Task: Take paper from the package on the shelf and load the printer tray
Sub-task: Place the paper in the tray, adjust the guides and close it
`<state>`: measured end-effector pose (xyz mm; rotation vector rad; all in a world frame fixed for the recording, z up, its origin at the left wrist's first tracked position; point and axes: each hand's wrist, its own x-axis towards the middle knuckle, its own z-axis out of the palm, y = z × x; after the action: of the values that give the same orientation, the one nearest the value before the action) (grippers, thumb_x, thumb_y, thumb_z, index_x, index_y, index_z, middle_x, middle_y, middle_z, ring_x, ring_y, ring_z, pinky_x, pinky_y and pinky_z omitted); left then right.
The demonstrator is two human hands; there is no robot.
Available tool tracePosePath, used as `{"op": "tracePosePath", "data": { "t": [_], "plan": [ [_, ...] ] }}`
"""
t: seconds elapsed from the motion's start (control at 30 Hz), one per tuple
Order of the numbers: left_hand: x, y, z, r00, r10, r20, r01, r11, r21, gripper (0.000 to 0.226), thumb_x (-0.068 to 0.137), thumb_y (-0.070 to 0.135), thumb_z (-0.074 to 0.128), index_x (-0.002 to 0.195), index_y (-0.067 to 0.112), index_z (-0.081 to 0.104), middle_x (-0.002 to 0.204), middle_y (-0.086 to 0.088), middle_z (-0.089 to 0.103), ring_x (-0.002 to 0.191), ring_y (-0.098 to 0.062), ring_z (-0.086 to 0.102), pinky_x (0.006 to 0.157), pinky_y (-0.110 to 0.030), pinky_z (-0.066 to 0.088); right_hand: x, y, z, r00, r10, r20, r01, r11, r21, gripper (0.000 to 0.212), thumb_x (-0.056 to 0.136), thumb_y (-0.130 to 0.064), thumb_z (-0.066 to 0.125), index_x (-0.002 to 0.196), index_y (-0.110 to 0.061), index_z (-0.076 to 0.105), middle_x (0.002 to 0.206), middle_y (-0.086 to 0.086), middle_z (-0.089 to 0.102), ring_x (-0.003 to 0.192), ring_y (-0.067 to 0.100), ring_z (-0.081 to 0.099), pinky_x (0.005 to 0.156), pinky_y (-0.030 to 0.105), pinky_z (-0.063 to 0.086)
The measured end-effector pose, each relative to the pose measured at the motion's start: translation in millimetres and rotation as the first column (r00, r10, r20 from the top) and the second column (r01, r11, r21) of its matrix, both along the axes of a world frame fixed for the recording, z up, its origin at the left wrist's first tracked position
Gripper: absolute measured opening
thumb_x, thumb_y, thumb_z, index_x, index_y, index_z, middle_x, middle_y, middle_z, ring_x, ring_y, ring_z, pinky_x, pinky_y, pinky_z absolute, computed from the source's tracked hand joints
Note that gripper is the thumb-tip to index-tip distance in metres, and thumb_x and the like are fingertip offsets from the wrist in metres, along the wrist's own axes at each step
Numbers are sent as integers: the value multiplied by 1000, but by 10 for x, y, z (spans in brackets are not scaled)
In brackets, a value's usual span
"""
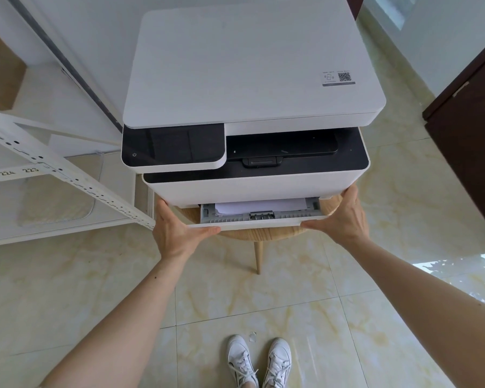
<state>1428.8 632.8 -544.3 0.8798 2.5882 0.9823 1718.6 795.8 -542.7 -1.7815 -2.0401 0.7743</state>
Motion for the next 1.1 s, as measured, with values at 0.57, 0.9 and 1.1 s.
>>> {"op": "tracePosePath", "data": {
  "t": [0.57,0.9,1.1],
  "plan": [
    [-282,-49,-227,982,-130,139,96,969,227,98,49,31,95,124,22,32,121,3,54,112,-17,52,89,-17,38,84,171,-217,987,12,-160,-16,1000,-21,120,47,-36,95,140,-20,21,120,1,58,106,26,57,74,33,48],
    [-313,-26,-197,984,-127,125,97,969,226,97,44,40,95,116,23,34,122,-1,58,114,-18,56,95,-32,48,90,210,-244,981,-1,-193,1,1000,-3,123,42,-37,97,139,-19,24,107,-11,56,94,15,55,76,34,51],
    [-340,-11,-179,995,-80,52,72,988,140,98,38,49,93,111,23,33,109,3,58,101,-18,57,81,-32,50,90,216,-256,984,-3,-181,6,1000,12,123,41,-39,97,139,-19,25,106,-9,56,92,15,54,74,32,50]
  ]
}}
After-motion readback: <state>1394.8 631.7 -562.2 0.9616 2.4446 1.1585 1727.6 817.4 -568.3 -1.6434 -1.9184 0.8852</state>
